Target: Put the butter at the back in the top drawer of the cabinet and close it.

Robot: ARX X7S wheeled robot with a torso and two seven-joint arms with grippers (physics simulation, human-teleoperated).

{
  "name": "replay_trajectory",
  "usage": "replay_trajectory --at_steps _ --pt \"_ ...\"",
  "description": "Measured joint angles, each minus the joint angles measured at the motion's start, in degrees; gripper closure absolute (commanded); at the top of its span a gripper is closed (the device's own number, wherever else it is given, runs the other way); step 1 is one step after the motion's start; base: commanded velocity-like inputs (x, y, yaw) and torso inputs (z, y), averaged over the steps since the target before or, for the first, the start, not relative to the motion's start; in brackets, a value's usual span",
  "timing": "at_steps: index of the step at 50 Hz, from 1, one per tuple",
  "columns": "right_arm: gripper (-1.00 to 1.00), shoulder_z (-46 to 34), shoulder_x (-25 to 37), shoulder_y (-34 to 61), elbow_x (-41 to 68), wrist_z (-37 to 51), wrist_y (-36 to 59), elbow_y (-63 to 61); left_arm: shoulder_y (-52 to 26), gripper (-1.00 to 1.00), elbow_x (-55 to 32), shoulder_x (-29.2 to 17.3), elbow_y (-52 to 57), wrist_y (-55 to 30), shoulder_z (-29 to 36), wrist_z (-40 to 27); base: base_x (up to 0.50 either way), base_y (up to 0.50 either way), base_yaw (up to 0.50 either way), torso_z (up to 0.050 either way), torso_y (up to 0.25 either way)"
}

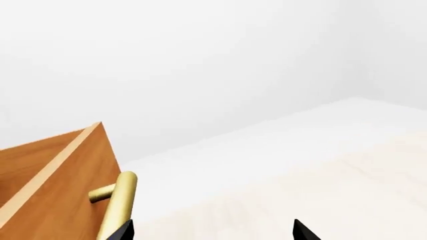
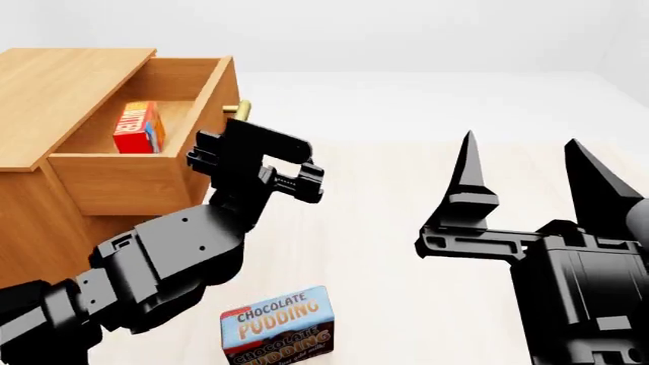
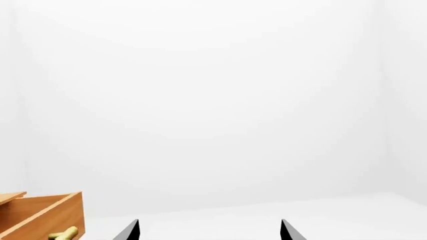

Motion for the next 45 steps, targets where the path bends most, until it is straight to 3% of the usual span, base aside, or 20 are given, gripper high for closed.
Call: replay_trajectory --at_steps 45 --pt "-1.0 -8.7 -2.9 10.3 3.2 5.7 0.6 -0.2 3.2 -1.0 -2.2 -10.2 -7.0 5.1 -4.9 3.0 0.0 0.0 0.0 0.0 0.0"
